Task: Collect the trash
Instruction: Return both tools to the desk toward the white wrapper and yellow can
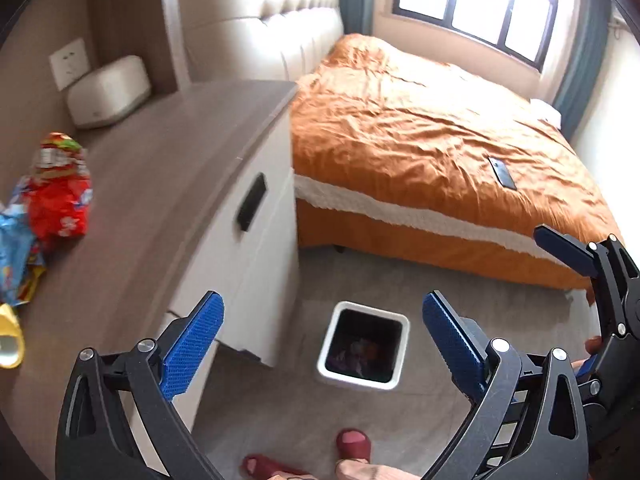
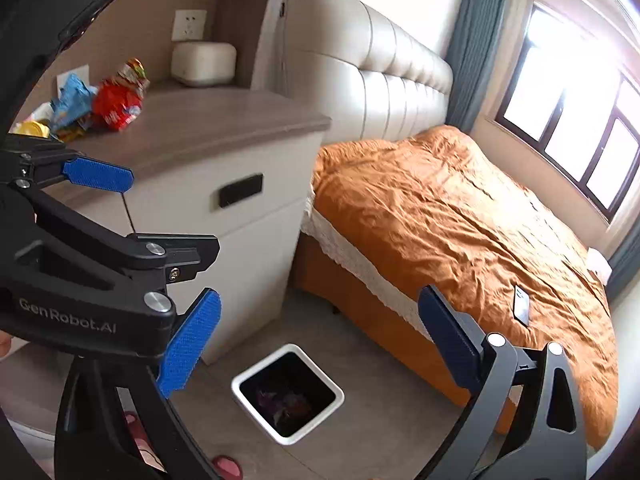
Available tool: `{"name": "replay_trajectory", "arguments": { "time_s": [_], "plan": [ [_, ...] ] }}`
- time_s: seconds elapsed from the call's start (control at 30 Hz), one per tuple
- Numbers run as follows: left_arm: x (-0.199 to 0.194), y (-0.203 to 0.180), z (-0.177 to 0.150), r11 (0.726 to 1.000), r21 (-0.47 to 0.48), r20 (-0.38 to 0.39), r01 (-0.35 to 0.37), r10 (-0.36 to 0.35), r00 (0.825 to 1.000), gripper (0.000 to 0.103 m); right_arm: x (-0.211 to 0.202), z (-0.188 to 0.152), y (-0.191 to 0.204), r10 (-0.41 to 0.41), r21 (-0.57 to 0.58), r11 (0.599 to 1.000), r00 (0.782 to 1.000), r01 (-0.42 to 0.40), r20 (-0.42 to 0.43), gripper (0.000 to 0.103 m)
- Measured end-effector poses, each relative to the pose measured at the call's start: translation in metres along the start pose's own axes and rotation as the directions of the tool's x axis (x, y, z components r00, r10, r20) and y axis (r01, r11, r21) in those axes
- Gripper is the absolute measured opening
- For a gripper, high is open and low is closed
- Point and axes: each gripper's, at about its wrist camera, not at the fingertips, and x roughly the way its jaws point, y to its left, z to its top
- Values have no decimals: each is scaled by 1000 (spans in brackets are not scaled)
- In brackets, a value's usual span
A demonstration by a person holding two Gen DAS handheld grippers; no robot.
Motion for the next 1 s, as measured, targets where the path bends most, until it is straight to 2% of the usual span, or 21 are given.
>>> {"name": "replay_trajectory", "arguments": {
  "time_s": [0.1,0.23,0.47,0.57,0.7,0.8,0.9,1.0],
  "plan": [
    [-31,32,2,993,-72,39,-90,93,995,98,-16,30,17,62,-47,997,995,-58,73,98],
    [-68,78,-3,964,-185,67,-191,206,976,98,-29,63,45,147,-109,985,979,-132,141,98],
    [-124,157,-23,887,-317,83,-335,378,922,98,-50,107,115,302,-215,942,930,-257,209,98],
    [-140,196,-37,844,-373,66,-386,439,896,98,-55,120,149,366,-262,915,905,-308,215,98],
    [-155,245,-58,786,-430,33,-445,506,862,98,-56,131,194,421,-327,880,885,-344,201,98],
    [-157,278,-70,754,-466,13,-463,529,849,98,-49,138,223,449,-360,857,876,-368,175,98],
    [-156,302,-76,739,-478,8,-475,544,839,98,-40,143,249,478,-381,833,869,-401,131,98],
    [-148,321,-79,743,-457,6,-489,552,834,98,-30,144,273,492,-396,817,865,-419,99,98]
  ]
}}
